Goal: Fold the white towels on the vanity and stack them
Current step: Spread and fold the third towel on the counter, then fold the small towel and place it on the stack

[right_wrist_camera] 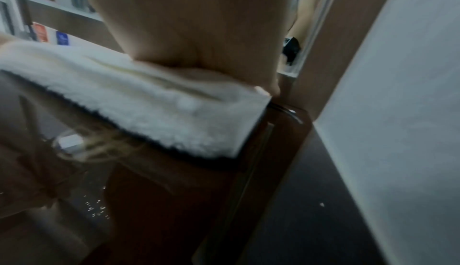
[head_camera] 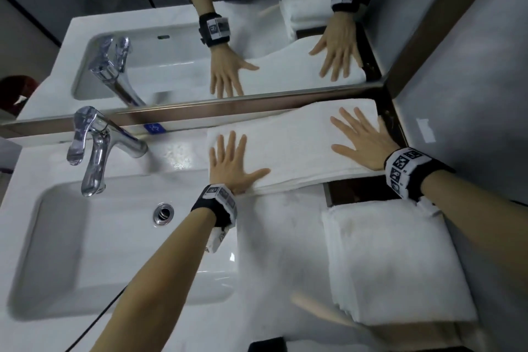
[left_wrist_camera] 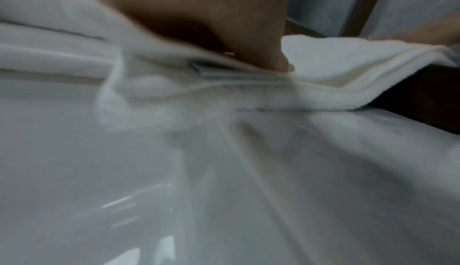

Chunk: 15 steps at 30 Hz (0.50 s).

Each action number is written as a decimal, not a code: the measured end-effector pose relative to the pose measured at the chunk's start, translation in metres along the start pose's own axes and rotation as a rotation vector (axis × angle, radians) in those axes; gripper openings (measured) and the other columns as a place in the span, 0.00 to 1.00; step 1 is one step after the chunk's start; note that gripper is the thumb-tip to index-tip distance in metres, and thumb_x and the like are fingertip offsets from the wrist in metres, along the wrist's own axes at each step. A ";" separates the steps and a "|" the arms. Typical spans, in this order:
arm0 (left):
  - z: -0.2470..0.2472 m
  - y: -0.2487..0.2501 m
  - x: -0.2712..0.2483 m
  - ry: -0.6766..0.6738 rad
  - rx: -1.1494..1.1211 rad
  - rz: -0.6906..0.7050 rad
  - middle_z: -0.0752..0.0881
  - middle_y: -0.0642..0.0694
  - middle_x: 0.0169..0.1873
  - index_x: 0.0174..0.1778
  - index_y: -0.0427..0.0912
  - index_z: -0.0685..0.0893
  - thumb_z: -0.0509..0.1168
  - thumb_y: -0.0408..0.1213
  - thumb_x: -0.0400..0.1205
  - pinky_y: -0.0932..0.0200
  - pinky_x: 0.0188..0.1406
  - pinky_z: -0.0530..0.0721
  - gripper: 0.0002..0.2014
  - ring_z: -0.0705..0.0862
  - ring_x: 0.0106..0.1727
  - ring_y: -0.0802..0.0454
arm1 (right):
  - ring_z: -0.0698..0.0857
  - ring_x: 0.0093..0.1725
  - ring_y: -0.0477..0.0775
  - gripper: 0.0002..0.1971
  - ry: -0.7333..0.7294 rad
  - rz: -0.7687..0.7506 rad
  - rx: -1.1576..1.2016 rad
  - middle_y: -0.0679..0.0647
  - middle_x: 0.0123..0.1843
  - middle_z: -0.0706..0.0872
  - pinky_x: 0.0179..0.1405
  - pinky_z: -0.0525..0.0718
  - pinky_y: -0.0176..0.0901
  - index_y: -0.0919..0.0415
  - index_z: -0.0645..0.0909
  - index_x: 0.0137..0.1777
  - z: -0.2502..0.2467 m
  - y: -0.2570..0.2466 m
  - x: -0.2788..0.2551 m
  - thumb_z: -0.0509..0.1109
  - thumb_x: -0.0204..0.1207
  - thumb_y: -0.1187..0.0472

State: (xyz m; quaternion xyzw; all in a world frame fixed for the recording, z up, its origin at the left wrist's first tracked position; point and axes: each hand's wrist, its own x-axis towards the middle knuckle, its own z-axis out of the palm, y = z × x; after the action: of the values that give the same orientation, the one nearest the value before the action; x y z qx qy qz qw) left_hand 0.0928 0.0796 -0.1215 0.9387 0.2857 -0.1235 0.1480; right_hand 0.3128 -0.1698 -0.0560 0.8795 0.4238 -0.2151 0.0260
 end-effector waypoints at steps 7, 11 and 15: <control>-0.027 0.019 -0.003 0.051 -0.003 0.137 0.37 0.47 0.84 0.83 0.47 0.37 0.48 0.72 0.75 0.35 0.80 0.36 0.49 0.34 0.84 0.45 | 0.48 0.85 0.59 0.32 0.040 0.188 0.263 0.52 0.86 0.45 0.82 0.55 0.57 0.53 0.51 0.84 -0.023 0.011 -0.020 0.59 0.83 0.50; -0.026 0.075 0.013 -0.114 0.032 0.344 0.35 0.50 0.83 0.83 0.46 0.36 0.57 0.64 0.77 0.32 0.81 0.41 0.48 0.33 0.84 0.47 | 0.65 0.77 0.67 0.39 0.153 0.469 0.498 0.64 0.80 0.60 0.76 0.66 0.57 0.62 0.55 0.81 -0.033 0.002 -0.021 0.70 0.76 0.51; -0.021 0.089 0.026 -0.224 0.118 0.342 0.34 0.51 0.83 0.83 0.48 0.36 0.64 0.65 0.72 0.28 0.78 0.36 0.54 0.30 0.83 0.45 | 0.71 0.75 0.65 0.45 -0.004 0.590 0.632 0.65 0.77 0.70 0.74 0.71 0.53 0.72 0.58 0.79 -0.034 0.006 -0.019 0.74 0.72 0.46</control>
State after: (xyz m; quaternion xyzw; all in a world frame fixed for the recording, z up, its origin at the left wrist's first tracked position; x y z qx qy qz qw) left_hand 0.1673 0.0293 -0.0920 0.9610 0.0962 -0.2166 0.1426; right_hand 0.3193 -0.1797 -0.0188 0.9272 0.0676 -0.3192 -0.1837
